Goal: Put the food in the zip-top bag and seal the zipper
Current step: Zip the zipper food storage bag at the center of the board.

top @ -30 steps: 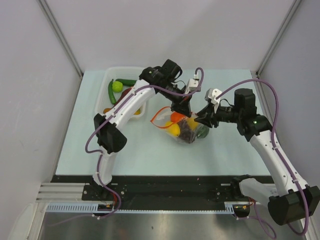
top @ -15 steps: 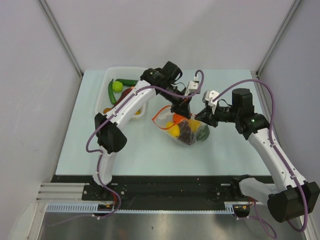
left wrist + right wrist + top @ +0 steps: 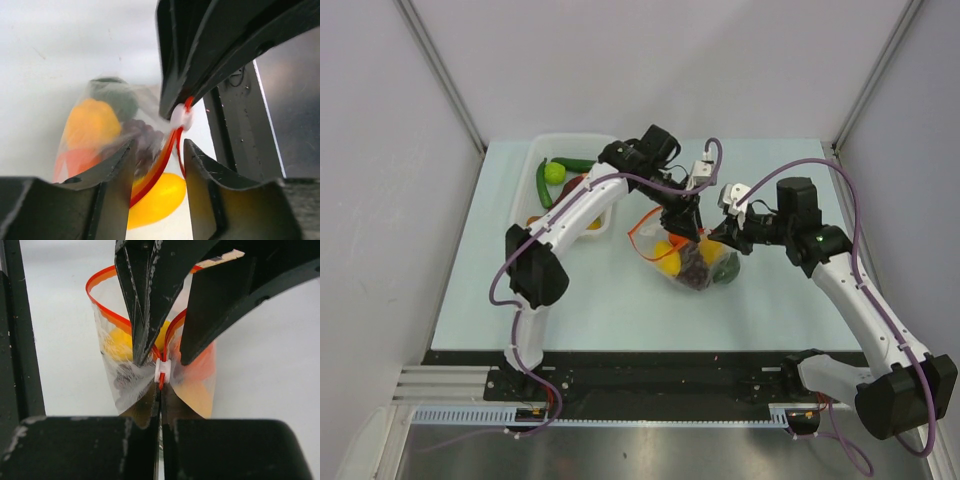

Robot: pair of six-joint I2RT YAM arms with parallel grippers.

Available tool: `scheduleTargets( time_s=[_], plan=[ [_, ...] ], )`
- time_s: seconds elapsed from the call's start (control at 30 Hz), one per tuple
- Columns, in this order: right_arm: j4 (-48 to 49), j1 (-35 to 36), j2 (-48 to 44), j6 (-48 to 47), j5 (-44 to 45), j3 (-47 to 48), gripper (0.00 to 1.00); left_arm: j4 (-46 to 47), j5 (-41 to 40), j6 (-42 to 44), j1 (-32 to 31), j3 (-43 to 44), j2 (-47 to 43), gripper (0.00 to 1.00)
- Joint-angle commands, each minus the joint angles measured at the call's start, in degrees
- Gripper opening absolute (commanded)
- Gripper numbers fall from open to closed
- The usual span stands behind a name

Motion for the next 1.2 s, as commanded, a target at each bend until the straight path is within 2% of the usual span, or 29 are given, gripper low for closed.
scheduleTargets(
  time_s=[0.0, 0.07, 0.1, 0.17, 0.47, 0.67, 0.8, 0.83, 0.93, 1.03, 1.17],
  plan=[
    [2.2, -0.6, -0.5, 1.4, -0.8, 0.4, 0.00, 23.9, 1.3, -8.5, 2.9, -14.4, -13.0, 0.49],
    [2.6, -0.6, -0.4, 1.6, -1.4, 0.3, 0.00, 32.1, 1.1, -10.7, 2.6, -21.4, -19.4, 0.49],
    [3.0, -0.7, -0.4, 1.8, -1.4, 0.3, 0.00, 39.5, -0.1, -11.6, 2.4, -27.0, -21.0, 0.50],
    [3.8, -0.8, -0.6, 2.0, -1.5, 0.2, 0.00, 43.6, -0.7, -12.2, 1.7, -30.6, -23.5, 0.49],
    [4.5, -1.0, -1.0, 3.3, -1.5, 0.1, 0.00, 40.9, -4.2, -7.2, -1.8, -27.8, -20.3, 0.52],
    [4.7, -1.0, -1.5, 3.9, -1.3, 0.1, 0.00, 40.6, -6.0, -6.8, -3.4, -26.6, -18.8, 0.49],
    [5.0, -1.0, -1.9, 4.1, -1.2, 0.0, 0.00, 40.6, -5.3, -7.0, -3.6, -26.7, -18.8, 0.35],
    [5.1, -1.0, -1.9, 4.3, -1.1, -0.1, 0.00, 40.7, -5.2, -7.1, -3.7, -26.7, -18.8, 0.26],
    [5.7, -1.1, -2.3, 5.4, -0.4, -0.4, 0.00, 39.2, -5.6, -5.3, -3.6, -27.0, -18.8, 0.07],
    [6.4, -1.5, -3.0, 6.2, -0.2, -0.6, 0.00, 36.5, -5.9, -3.3, -3.1, -27.2, -18.3, 0.00],
    [7.6, -2.6, -4.1, 7.7, -0.1, -1.0, 0.00, 35.6, -6.5, -3.7, -1.1, -27.3, -17.4, 0.00]
  ],
)
